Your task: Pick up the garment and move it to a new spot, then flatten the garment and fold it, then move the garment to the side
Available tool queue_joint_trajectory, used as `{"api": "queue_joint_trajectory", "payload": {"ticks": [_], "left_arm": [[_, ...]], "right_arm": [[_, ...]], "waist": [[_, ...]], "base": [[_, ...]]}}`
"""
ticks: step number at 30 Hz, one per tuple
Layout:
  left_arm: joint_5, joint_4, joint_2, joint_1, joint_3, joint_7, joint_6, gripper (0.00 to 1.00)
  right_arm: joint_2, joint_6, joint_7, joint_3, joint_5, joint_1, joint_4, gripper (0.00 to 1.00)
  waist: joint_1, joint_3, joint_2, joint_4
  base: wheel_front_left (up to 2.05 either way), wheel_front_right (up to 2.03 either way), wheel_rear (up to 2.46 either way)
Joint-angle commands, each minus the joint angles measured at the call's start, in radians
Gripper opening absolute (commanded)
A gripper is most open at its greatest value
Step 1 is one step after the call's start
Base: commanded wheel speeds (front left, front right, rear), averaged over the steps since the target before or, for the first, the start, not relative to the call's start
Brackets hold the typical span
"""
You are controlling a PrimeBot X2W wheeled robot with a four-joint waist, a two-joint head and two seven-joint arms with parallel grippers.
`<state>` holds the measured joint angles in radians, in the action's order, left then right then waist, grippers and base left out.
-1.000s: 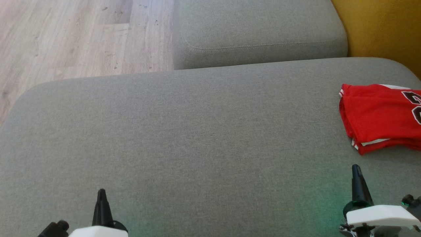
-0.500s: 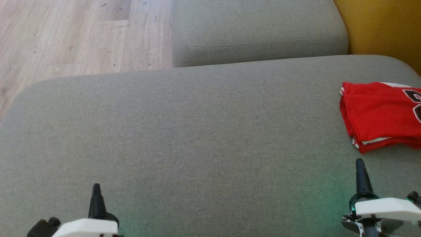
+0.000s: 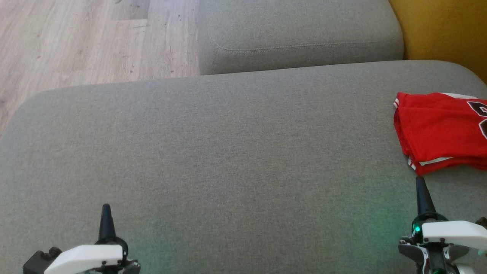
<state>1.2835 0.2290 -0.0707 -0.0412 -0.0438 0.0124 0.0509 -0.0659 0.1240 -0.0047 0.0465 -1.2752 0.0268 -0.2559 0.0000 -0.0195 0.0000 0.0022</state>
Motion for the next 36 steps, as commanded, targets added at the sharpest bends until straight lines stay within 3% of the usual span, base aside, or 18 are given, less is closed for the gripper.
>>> {"api": "queue_joint_trajectory", "payload": {"ticks": [1,30,36], "left_arm": [[0.029,-0.024,-0.013,0.059,0.036,-0.007,0.011,0.0],[0.359,0.014,-0.01,0.146,0.116,-0.092,0.08,0.0],[0.357,0.014,-0.008,0.146,0.119,-0.094,0.08,0.0]], "right_arm": [[-0.013,0.005,0.008,-0.009,-0.032,-0.057,0.03,0.0],[-0.008,0.007,0.091,0.034,-0.36,-0.132,0.013,0.0],[-0.006,0.007,0.093,0.037,-0.359,-0.132,0.013,0.0]], "waist": [[0.0001,0.001,0.0,0.0],[0.0,0.023,0.0,-0.002],[0.0,0.023,0.0,-0.002]], "base": [[0.0,0.0,0.0],[0.0,0.0,0.0],[0.0,0.0,0.0]]}}
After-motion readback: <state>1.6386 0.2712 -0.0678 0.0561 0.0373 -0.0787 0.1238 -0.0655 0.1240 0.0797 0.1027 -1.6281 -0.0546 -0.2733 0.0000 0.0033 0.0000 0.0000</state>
